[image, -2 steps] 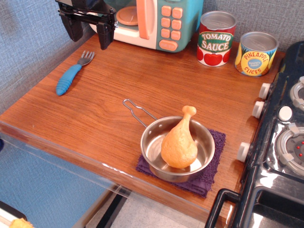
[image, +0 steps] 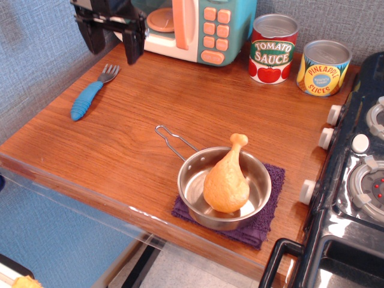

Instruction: Move chicken to just below microwave

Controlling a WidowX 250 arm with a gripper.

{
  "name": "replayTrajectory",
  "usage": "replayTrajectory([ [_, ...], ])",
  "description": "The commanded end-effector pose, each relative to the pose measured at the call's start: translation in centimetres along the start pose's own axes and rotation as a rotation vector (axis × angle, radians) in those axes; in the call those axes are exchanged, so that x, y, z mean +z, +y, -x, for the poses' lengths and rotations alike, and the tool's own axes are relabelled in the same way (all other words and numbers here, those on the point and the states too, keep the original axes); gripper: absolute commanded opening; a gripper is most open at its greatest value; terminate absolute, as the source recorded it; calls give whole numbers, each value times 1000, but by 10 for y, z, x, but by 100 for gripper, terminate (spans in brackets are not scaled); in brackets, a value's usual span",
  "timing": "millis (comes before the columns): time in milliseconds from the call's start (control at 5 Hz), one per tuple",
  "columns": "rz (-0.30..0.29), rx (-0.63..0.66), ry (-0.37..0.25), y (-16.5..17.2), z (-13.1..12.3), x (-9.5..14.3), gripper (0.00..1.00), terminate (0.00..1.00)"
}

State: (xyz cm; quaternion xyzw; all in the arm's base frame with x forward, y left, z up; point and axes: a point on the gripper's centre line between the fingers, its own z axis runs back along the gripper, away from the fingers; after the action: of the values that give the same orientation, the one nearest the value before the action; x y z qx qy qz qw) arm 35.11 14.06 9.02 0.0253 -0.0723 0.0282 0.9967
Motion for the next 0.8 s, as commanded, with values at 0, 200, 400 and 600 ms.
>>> replayTrajectory([
  [0,15,-119,-72,-30,-3,35,100,0],
  [200,54,-186,-77,-54,13,55,100,0],
  [400,110,-233,-41,-83,31,55,100,0],
  [600,107,-272,10,-108,53,52,100,0],
])
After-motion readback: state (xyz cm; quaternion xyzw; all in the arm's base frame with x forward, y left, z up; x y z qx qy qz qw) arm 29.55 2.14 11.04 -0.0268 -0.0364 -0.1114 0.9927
